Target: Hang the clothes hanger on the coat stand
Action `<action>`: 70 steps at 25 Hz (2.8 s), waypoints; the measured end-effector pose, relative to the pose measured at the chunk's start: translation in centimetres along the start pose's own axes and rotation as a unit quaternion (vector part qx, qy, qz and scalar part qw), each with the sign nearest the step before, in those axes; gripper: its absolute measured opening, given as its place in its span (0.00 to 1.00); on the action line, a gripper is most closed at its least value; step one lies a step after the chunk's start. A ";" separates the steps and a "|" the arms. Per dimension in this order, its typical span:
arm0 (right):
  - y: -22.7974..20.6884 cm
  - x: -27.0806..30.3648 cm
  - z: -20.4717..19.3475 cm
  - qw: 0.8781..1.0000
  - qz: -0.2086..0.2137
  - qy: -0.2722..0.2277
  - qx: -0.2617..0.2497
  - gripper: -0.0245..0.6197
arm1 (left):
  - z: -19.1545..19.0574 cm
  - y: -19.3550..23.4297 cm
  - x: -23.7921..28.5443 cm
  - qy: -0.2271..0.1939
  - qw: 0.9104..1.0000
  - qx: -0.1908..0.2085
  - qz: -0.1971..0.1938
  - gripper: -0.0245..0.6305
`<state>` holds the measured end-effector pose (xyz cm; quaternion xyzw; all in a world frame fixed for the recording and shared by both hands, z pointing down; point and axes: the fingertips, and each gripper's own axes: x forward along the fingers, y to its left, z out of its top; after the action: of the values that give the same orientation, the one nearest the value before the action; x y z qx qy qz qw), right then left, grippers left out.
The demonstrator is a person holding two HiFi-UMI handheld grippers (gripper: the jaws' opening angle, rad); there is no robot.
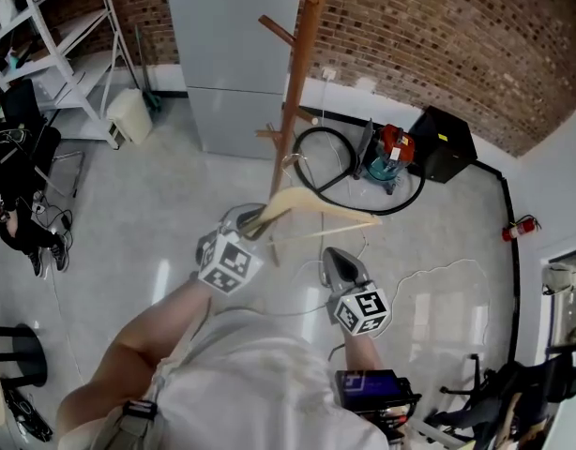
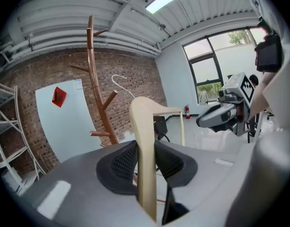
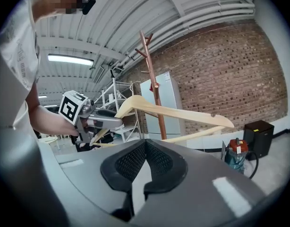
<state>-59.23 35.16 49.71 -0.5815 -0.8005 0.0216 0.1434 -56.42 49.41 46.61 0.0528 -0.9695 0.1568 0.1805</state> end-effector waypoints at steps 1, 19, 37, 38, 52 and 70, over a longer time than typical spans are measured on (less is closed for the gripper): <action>-0.1 0.5 0.2 1.000 -0.005 -0.001 0.001 0.06 | 0.5 0.9 0.5 -0.003 1.000 0.004 -0.005 0.20; -3.6 6.5 0.7 1.000 -0.019 -0.003 0.019 0.06 | 0.6 9.3 10.3 0.067 0.996 0.044 0.026 0.21; -6.1 9.2 1.8 1.000 0.014 0.005 0.016 0.06 | -3.9 11.7 13.0 0.104 0.988 0.083 0.075 0.21; -6.0 9.4 2.0 1.000 0.013 0.005 0.014 0.06 | -4.0 12.1 13.0 0.103 0.988 0.088 0.079 0.21; -3.9 9.6 1.8 1.000 -0.006 0.010 -0.001 0.06 | -4.5 15.6 12.4 0.060 0.985 0.117 0.116 0.22; -4.3 5.0 -0.2 0.998 -0.047 0.004 0.032 0.06 | -3.6 9.9 6.4 -0.021 0.998 -0.026 0.053 0.18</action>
<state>-64.59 38.39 51.75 -0.5387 -0.8251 0.0379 0.1660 -62.75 59.60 49.34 0.0000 -0.9783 0.1399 0.1526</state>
